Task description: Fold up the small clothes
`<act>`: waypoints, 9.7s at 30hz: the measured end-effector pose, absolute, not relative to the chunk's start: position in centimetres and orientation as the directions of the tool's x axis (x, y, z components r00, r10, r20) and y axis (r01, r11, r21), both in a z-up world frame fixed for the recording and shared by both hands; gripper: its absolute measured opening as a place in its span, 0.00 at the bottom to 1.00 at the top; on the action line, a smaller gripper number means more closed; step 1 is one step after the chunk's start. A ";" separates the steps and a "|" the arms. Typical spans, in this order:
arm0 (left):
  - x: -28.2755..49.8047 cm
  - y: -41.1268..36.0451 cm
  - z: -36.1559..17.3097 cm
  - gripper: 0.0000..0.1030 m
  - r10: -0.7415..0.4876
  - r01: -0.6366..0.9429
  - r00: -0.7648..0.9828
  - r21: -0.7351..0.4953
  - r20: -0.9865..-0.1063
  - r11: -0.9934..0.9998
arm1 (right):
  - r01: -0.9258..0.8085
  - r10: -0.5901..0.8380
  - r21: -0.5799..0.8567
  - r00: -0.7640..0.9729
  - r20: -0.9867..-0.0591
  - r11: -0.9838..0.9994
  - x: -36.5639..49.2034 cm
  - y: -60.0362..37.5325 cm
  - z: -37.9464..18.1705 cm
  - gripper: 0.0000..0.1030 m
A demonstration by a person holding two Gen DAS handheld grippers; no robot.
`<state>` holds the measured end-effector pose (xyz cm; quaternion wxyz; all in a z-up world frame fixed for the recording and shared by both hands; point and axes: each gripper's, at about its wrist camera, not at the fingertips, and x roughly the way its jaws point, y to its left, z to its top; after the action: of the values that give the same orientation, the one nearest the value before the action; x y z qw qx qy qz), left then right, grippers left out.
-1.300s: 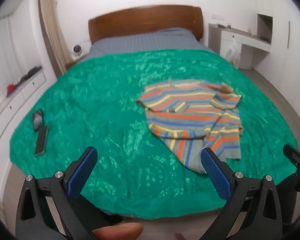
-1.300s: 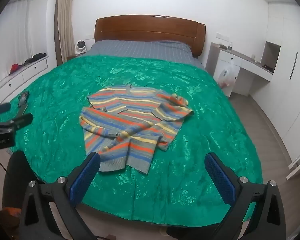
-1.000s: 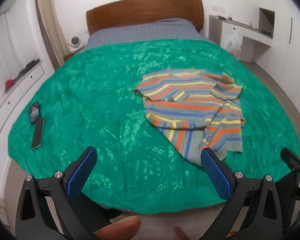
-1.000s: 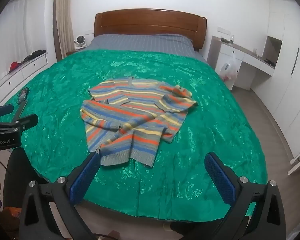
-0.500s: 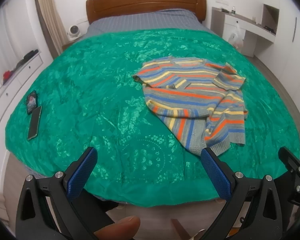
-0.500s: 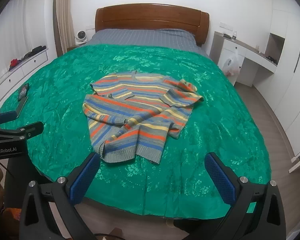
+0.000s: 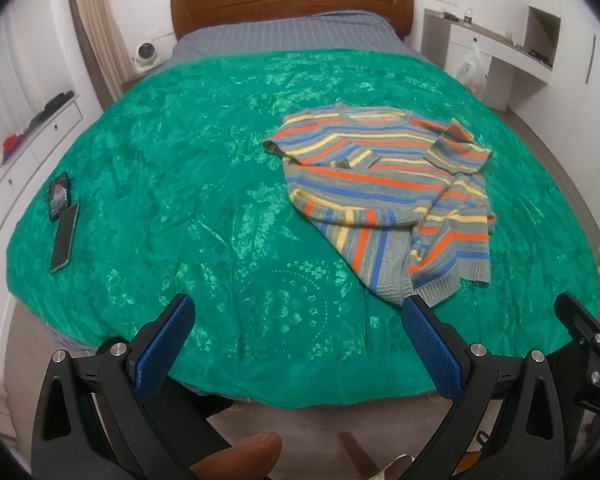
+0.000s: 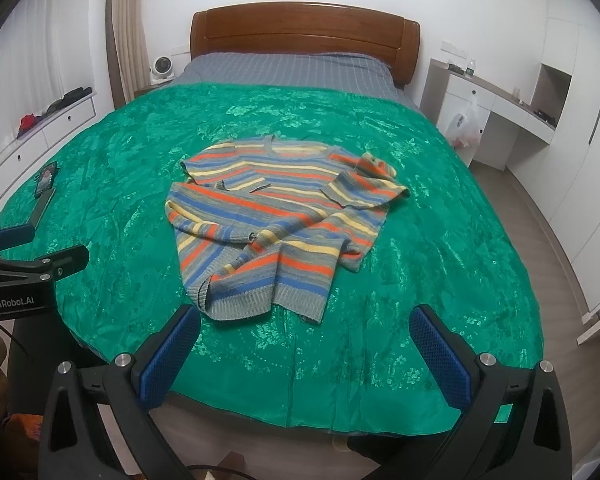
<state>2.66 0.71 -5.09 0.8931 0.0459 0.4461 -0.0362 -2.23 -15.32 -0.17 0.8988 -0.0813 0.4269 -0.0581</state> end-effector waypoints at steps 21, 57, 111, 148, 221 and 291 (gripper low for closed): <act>3.0 1.1 -5.8 1.00 -0.025 0.094 0.568 0.035 -0.822 0.995 | 0.069 -0.217 -0.221 0.607 -0.764 0.973 -2.1 -15.7 -0.4 1.00; 7.5 -0.7 -11.2 0.99 -0.285 0.281 0.444 -0.170 -0.849 0.945 | 0.055 -0.124 -0.112 0.542 -0.831 0.992 1.2 -22.8 -6.9 0.99; 11.2 8.0 -18.5 0.14 -0.450 0.118 0.270 -0.435 -0.851 0.893 | 0.320 0.475 0.653 0.482 -0.736 0.687 -1.6 -37.8 -14.5 0.37; 9.4 6.0 -20.2 0.04 -0.310 0.145 0.203 -0.284 -0.929 0.948 | 0.113 0.442 0.491 0.298 -0.846 0.864 1.8 -28.2 -15.2 0.07; 6.9 10.7 -13.1 0.73 -0.041 -0.002 0.462 -0.048 -0.886 0.999 | 0.633 -0.020 0.305 0.452 -0.892 0.712 13.9 -59.7 -5.8 0.03; 22.3 25.0 -16.8 0.89 -0.057 -0.335 0.568 -0.295 -0.821 0.895 | 0.467 -0.232 0.124 0.631 -0.740 0.875 1.5 -41.7 -5.7 0.64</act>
<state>22.32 25.00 -16.77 0.8591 -0.2146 0.4575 0.0809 1.46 -41.74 -5.69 0.8899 0.1542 0.3818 -0.1965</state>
